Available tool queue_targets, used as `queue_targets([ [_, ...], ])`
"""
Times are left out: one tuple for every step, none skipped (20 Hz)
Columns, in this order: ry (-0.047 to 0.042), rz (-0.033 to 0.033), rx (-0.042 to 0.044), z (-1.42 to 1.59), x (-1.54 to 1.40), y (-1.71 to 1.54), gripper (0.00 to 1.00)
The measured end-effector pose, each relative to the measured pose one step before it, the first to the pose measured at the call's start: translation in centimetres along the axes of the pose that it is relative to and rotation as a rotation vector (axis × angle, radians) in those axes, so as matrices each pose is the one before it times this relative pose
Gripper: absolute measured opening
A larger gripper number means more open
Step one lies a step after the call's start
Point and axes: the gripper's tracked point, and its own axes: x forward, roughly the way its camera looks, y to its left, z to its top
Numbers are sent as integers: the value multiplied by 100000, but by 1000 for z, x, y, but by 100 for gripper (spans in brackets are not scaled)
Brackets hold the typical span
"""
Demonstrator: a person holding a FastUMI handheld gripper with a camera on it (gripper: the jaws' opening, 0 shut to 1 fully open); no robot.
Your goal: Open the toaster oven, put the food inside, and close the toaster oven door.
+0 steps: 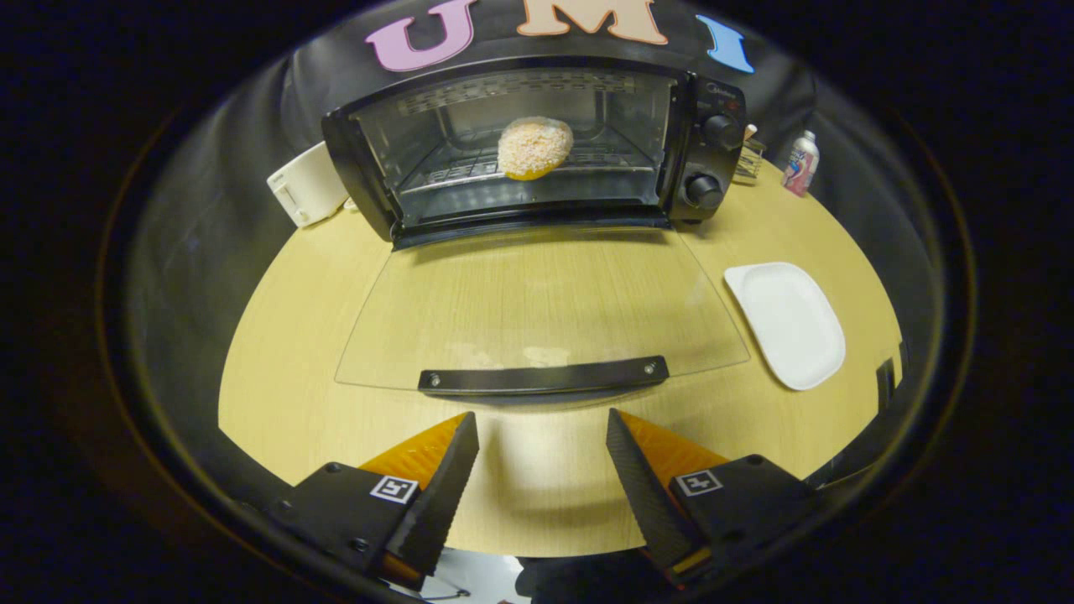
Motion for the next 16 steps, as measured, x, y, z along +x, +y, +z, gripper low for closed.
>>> queue_targets([
  [2839, 81, -1909, -499, 252, -22, 96],
  [566, -796, -1317, 95, 359, -99, 96],
  [972, -218, -1292, -31, 307, 46, 96],
  [674, -404, -1031, 49, 127, -18, 95],
  [337, -694, -1228, 19, 90, -114, 95],
  [752, -761, -875, 2, 31, -57, 95],
  [234, -607, -96, -3, 54, 20, 95],
  [416, -276, 194, -13, -77, 45, 96],
  [-585, -81, 115, 178, -168, -8, 96],
  [-675, 66, -74, 210, -302, -33, 95],
  [-1162, 0, -106, 230, -288, -53, 95],
  [-1041, -92, 24, 297, -429, -23, 95],
  [-1149, -209, 80, 298, -539, 4, 95],
  [-1162, -330, -60, 493, -547, 0, 95],
  [-1409, -378, -119, 510, -509, -19, 95],
  [-1789, -141, 73, 781, -420, -20, 95],
])
